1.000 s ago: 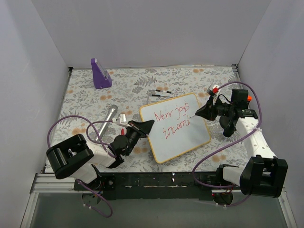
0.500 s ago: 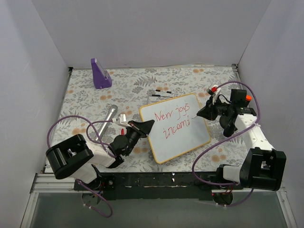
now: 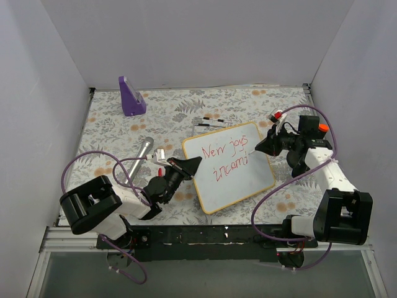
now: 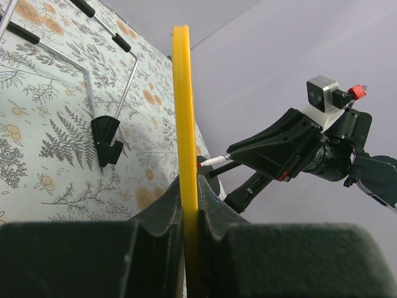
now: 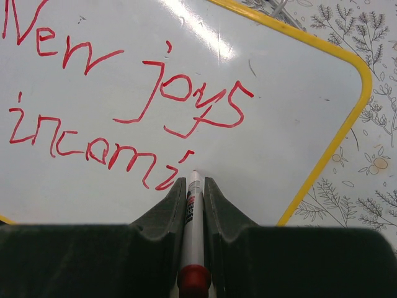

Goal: Write a sentence on the whiteboard
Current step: Write on the whiteboard with the whiteboard marker without the cap.

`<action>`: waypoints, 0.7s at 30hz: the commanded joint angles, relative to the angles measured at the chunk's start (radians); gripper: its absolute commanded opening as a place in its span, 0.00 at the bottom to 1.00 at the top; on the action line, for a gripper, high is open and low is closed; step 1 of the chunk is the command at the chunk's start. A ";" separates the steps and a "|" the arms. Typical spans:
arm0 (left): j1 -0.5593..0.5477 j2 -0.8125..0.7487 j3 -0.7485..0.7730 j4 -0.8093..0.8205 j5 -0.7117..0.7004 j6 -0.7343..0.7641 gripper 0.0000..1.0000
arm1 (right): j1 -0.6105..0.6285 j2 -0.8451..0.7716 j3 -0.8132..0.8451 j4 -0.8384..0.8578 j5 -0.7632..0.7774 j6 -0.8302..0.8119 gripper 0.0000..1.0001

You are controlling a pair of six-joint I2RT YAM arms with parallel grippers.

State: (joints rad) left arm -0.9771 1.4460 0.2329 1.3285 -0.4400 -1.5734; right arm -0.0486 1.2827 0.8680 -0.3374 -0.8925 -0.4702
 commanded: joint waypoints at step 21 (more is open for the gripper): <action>-0.003 -0.032 -0.020 0.261 0.024 0.075 0.00 | 0.016 -0.002 0.003 -0.100 0.003 -0.087 0.01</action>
State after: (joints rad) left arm -0.9768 1.4448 0.2264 1.3247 -0.4469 -1.5787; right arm -0.0387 1.3003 0.8680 -0.3664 -0.8925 -0.5026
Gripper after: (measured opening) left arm 0.064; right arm 0.192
